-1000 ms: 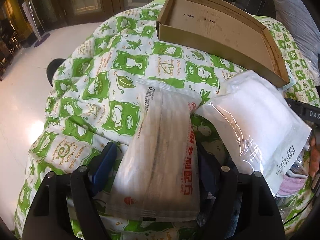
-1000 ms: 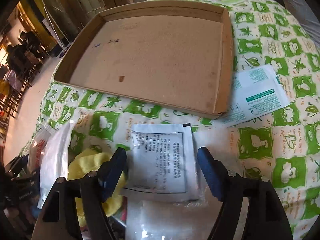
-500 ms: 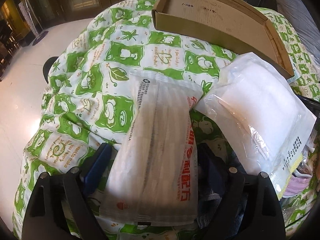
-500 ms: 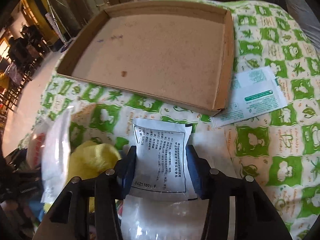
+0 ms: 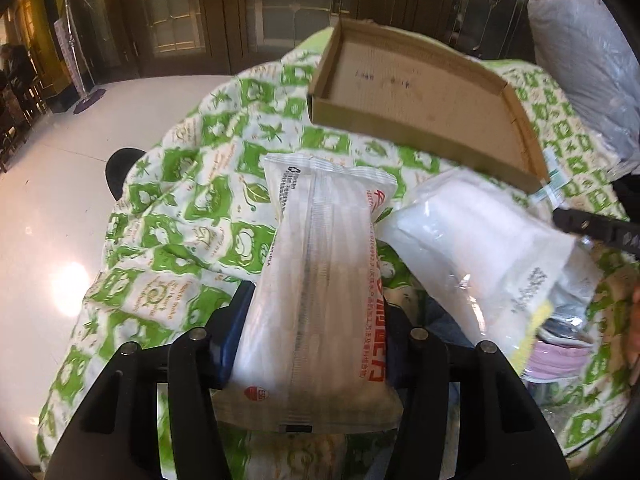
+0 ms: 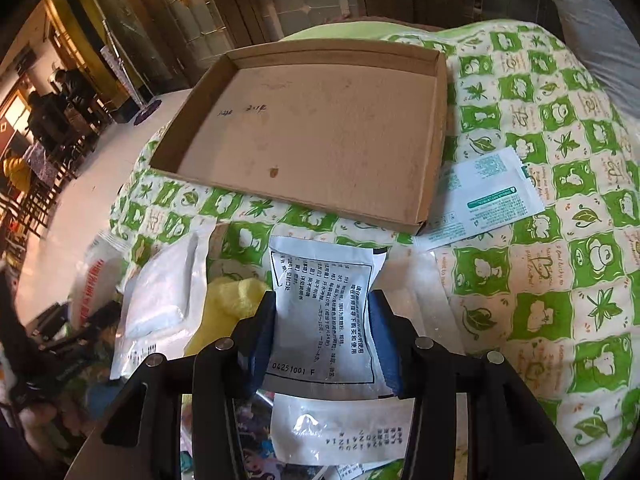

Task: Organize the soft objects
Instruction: 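Carry both held packs into the cardboard tray and open both tools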

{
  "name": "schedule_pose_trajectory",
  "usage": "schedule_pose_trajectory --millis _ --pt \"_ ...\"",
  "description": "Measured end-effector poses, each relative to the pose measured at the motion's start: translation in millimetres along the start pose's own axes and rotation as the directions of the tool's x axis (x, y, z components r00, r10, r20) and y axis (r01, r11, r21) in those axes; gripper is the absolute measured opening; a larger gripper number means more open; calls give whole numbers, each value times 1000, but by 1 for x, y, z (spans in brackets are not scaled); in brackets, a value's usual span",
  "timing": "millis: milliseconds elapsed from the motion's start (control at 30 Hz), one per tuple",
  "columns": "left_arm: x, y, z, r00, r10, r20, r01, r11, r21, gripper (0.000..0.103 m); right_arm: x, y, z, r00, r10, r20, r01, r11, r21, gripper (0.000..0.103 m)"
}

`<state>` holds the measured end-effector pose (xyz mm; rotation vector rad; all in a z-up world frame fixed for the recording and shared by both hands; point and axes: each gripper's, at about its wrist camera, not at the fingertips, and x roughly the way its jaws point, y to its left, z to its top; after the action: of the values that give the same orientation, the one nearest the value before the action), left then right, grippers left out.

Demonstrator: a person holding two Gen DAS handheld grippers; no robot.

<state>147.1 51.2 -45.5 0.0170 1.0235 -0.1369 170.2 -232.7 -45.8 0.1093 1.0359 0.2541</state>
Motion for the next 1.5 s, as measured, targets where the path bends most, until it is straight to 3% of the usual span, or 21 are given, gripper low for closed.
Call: schedule_pose_trajectory --millis 267,600,1033,1233,1500 --pt "-12 -9 12 1000 2 -4 -2 999 45 52 7 10 1 1000 7 -13 -7 1000 -14 45" --pt "-21 -26 62 996 -83 23 82 995 52 53 -8 5 19 1000 20 24 -19 1000 -7 45" --pt "38 -50 136 994 -102 -39 105 991 79 53 16 -1 80 999 -22 32 23 999 -25 45" --pt "69 -69 181 992 -120 -38 124 986 113 53 45 -4 121 997 -60 41 61 997 -40 45" --pt "122 -86 215 995 -92 -39 97 982 163 54 88 4 162 990 -120 77 127 988 -92 45"
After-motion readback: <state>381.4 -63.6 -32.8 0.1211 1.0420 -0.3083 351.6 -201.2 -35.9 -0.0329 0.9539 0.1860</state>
